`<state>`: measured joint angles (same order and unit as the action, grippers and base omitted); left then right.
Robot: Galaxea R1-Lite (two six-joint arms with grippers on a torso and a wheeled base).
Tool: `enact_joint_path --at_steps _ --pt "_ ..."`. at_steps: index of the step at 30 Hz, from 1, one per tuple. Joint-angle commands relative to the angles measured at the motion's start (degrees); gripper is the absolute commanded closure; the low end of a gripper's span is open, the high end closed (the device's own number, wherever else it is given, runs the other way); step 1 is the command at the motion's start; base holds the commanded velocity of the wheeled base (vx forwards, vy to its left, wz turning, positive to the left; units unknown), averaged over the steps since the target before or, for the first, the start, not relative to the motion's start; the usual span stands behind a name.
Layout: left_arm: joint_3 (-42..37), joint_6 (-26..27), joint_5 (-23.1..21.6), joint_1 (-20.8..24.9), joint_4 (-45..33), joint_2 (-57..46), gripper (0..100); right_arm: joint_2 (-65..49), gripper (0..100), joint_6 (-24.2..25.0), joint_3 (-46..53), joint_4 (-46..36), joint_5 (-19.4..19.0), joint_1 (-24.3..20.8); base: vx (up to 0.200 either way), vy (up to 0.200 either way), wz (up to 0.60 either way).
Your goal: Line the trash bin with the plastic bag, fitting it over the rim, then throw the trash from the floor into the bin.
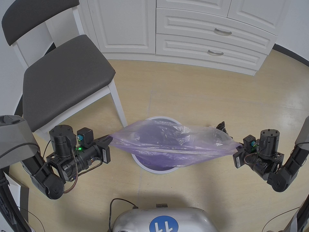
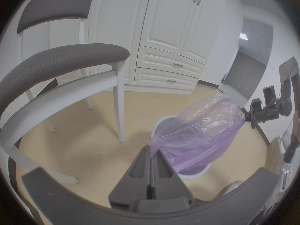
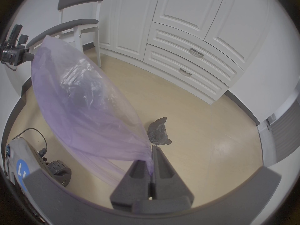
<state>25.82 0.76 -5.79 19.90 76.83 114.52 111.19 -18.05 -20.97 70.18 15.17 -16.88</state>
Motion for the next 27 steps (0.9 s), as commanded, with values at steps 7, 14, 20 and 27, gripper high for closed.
enact_joint_path --at_steps 7,14,20,27 --pt "0.02 0.21 0.08 0.67 -2.82 0.88 100 0.61 100 -1.72 1.28 -1.98 -0.14 0.89 0.0 0.0 0.0" --pt "0.37 0.04 -0.01 0.23 -3.79 -2.37 100 -0.8 100 -1.81 0.84 -2.42 -0.14 1.5 0.0 0.0 0.0" --pt "1.16 -0.76 0.17 1.02 -3.7 -3.69 100 -1.41 100 -2.42 0.67 -3.91 -0.14 2.82 0.0 0.0 0.0" --pt "9.16 -10.78 7.28 4.89 -3.79 1.76 100 2.72 100 -2.07 -2.41 -3.65 -0.14 4.23 0.0 0.0 0.0"
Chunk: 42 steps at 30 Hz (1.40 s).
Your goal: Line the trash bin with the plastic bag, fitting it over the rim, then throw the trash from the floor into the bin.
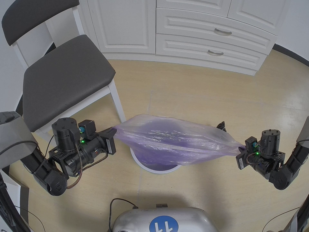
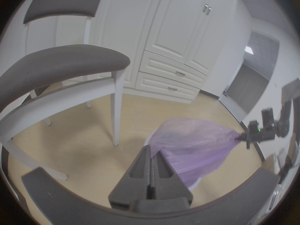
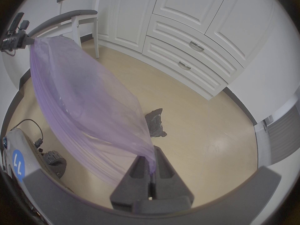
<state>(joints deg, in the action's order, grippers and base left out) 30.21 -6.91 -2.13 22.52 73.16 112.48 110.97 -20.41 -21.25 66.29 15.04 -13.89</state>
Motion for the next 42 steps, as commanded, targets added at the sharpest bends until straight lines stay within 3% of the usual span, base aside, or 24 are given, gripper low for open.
enact_joint_path --at_steps 1,12,22,28,34,39,42 --pt "5.65 -3.28 4.68 2.27 -0.12 4.59 100 3.37 100 0.28 -2.66 0.33 -0.01 1.58 0.0 0.0 0.0" --pt "7.85 -4.25 5.74 2.36 -0.21 6.61 100 5.92 100 5.2 -7.84 0.68 0.69 2.02 0.0 0.0 0.0" --pt "5.39 -3.63 5.03 1.13 -4.6 3.18 100 1.7 100 5.55 -6.61 0.33 0.51 0.79 0.0 0.0 0.0" --pt "2.84 -3.81 -1.65 -0.19 -7.59 -1.65 100 -3.74 100 9.16 -5.65 0.06 0.6 -3.25 0.0 0.0 0.0" --pt "1.87 -2.93 -2.61 -2.65 -7.77 -2.0 100 -5.77 100 8.89 -4.15 -0.99 0.43 -2.81 0.0 0.0 0.0" --pt "0.38 1.37 -3.32 -3.18 -11.46 -1.92 100 -6.47 100 8.1 -2.75 -6.18 -0.01 -2.29 0.0 0.0 0.0" --pt "-0.85 2.61 -7.62 -3.27 -13.48 -1.56 100 -5.77 100 5.2 -0.99 -6.97 -0.8 -0.88 0.0 0.0 0.0"
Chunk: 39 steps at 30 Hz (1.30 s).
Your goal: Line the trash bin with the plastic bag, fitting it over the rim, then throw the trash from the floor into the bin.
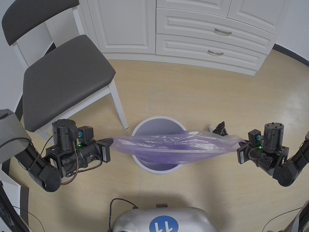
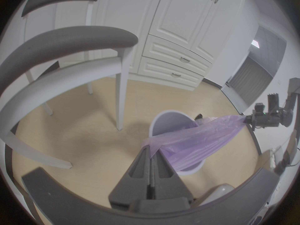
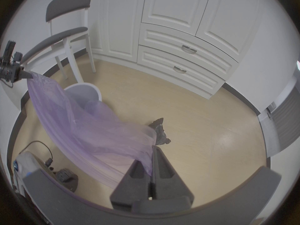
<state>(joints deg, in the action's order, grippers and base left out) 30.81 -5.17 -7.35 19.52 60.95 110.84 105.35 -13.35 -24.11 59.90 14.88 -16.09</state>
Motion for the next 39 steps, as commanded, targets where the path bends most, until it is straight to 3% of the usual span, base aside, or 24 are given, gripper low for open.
enact_joint_path --at_steps 1,6,15,29,35,39 --pt "-1.54 0.86 -2.93 -0.27 -1.45 0.26 100 -0.15 100 -2.3 2.4 -0.67 -1.17 1.68 0.0 0.0 0.0" --pt "-1.98 1.39 -3.2 -0.18 -1.45 1.66 100 1.26 100 -2.65 3.99 -0.49 -3.11 2.03 0.0 0.0 0.0" --pt "-3.74 5.08 -5.92 -0.44 -1.63 3.07 100 5.39 100 -5.28 4.78 -0.4 -3.28 1.77 0.0 0.0 0.0" --pt "-3.56 7.54 -5.74 -0.97 -1.54 7.64 100 10.75 100 -8.36 5.3 -0.31 -3.28 1.33 0.0 0.0 0.0" --pt "-1.63 7.54 -3.9 -1.15 -0.22 11.59 100 16.82 100 -7.92 2.93 1.53 -2.67 0.36 0.0 0.0 0.0" --pt "0.66 7.45 0.76 -0.88 3.47 15.81 100 23.58 100 -6.16 0.47 9.18 -1.96 0.01 0.0 0.0 0.0"
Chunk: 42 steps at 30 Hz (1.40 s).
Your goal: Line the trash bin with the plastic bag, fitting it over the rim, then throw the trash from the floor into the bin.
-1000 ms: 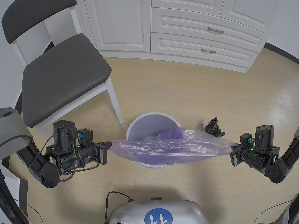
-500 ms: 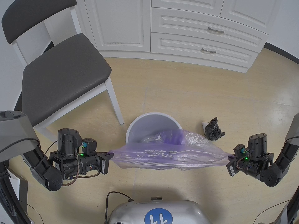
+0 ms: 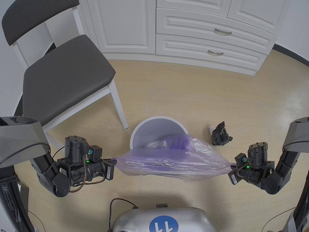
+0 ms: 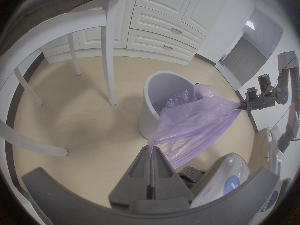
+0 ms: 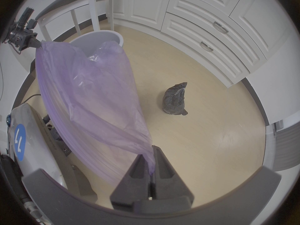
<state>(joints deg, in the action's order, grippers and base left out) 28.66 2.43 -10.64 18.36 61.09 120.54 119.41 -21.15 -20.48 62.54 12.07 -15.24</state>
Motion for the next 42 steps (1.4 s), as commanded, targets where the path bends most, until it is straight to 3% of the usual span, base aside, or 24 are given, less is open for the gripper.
enact_joint_path --at_steps 1,6,17,24,29,33,42 --pt "3.42 -0.23 5.46 0.36 5.53 7.69 100 11.55 100 2.61 -3.87 9.71 1.91 -1.2 0.0 0.0 0.0" --pt "5.79 -0.32 10.2 0.45 14.24 13.4 100 16.38 100 3.57 -7.03 17.35 5.95 -1.64 0.0 0.0 0.0" --pt "7.46 -0.67 12.05 0.63 15.38 14.02 100 15.15 100 5.95 -8.79 17.79 6.12 -0.93 0.0 0.0 0.0" --pt "2.8 -0.14 10.64 0.71 15.55 8.31 100 6.36 100 4.98 -2.2 17.62 5.42 -1.9 0.0 0.0 0.0" --pt "-2.38 0.12 4.49 0.45 14.32 0.4 100 1.18 100 2.69 2.29 17.09 5.25 -3.66 0.0 0.0 0.0" --pt "-3.35 1.88 2.82 0.63 12.83 0.92 100 5.49 100 1.9 2.9 17.79 2.96 -4.45 0.0 0.0 0.0" --pt "-0.97 2.41 2.73 -0.08 13.53 8.13 100 14.27 100 1.38 0.0 23.68 2.96 -3.75 0.0 0.0 0.0"
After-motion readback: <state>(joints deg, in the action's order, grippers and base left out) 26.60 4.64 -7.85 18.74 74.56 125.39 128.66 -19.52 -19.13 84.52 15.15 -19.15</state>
